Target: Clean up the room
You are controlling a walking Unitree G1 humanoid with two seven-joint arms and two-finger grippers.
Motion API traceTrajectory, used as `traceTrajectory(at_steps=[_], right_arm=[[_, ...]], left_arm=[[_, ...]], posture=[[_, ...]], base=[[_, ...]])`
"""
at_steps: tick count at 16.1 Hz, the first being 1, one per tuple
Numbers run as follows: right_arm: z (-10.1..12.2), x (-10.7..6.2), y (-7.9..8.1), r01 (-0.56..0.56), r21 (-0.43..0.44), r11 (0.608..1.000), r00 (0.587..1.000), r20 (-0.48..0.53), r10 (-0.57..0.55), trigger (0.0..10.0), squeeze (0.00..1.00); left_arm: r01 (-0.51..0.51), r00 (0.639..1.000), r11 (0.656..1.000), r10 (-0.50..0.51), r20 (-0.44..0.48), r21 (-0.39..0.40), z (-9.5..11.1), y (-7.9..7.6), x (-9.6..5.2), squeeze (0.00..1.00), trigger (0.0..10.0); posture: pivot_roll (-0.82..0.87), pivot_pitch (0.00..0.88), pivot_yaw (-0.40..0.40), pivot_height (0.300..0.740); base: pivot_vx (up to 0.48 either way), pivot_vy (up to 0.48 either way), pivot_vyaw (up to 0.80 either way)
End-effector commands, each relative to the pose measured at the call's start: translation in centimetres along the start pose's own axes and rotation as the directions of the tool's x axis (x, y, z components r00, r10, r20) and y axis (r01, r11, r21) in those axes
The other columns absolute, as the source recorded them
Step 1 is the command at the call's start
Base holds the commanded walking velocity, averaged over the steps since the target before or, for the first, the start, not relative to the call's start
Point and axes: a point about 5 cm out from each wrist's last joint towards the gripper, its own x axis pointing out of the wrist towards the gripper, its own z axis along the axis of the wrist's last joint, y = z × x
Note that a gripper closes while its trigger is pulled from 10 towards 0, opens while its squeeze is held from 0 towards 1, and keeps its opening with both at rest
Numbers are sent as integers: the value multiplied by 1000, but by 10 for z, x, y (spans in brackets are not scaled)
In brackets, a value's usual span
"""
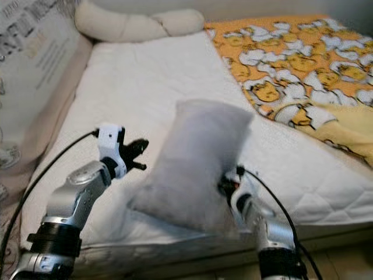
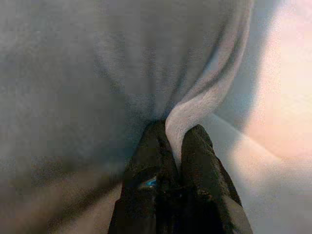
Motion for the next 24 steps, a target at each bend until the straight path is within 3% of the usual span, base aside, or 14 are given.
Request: traceTrajectory(at_steps=[1, 3, 7, 11, 13, 15, 16, 20, 21, 22, 24], right_arm=[[-3, 3, 0, 5, -9, 1000, 1000, -16, -5, 0, 0], [-6, 5, -7, 15, -21, 1000, 998, -57, -16, 0, 0], [-18, 6, -17, 12, -45, 999, 992, -121, -17, 0, 0], [-21, 2, -24, 15, -37, 999, 992, -125, -19, 0, 0], [-25, -1, -27, 12, -27, 1000, 991, -131, -15, 0, 0], [-25, -2, -28, 13, -25, 1000, 991, -131, -16, 0, 0], [-24, -2, -27, 8, -22, 1000, 992, -127, -11, 0, 0], [-21, -1, -25, -3, -23, 1000, 993, -119, 0, 0, 0], [-18, -1, -23, -17, -20, 1000, 993, -113, 15, 0, 0], [-17, 0, -21, -25, -20, 999, 993, -112, 23, 0, 0], [-15, 3, -18, -33, -22, 999, 993, -110, 30, 0, 0]], left_arm=[[52, 999, 996, -52, 4, -67, -1, -2, 6, 1000, 10000], [126, 992, 969, -125, 19, -215, -13, -5, 18, 1000, 10000], [115, 992, 949, -125, -17, -294, -34, 0, 28, 1000, 10000], [75, 997, 922, -71, 26, -381, -38, 8, 29, 1000, 10000], [96, 995, 860, -71, 69, -501, -45, 7, 29, 1000, 10000], [134, 991, 826, -109, 77, -547, -50, 0, 29, 1000, 10000], [157, 987, 818, -147, 63, -554, -56, -9, 32, 1000, 10000], [112, 992, 842, -127, 8, -528, -69, -12, 31, 1000, 10000], [168, 980, 842, -198, -5, -513, -73, -19, 31, 1000, 10000], [215, 965, 846, -260, -26, -489, -77, -27, 31, 1000, 10000], [251, 950, 889, -303, -81, -383, -83, -35, 32, 1000, 10000]], posture=[[-146, 0, 91, 740], [-169, 0, 77, 740], [-199, 0, 61, 740], [-218, 0, 61, 740], [-226, 0, 62, 740], [-241, 0, 64, 740], [-243, 0, 64, 740], [-257, 0, 67, 740], [-249, 0, 62, 740], [-246, 0, 61, 740], [-244, 0, 66, 740]], base=[[0, 0, 0], [0, 0, 0], [0, 0, 0], [0, 0, 0], [0, 0, 0], [0, 0, 0], [0, 0, 0], [0, 0, 0], [0, 0, 0], [0, 0, 0], [0, 0, 0]])
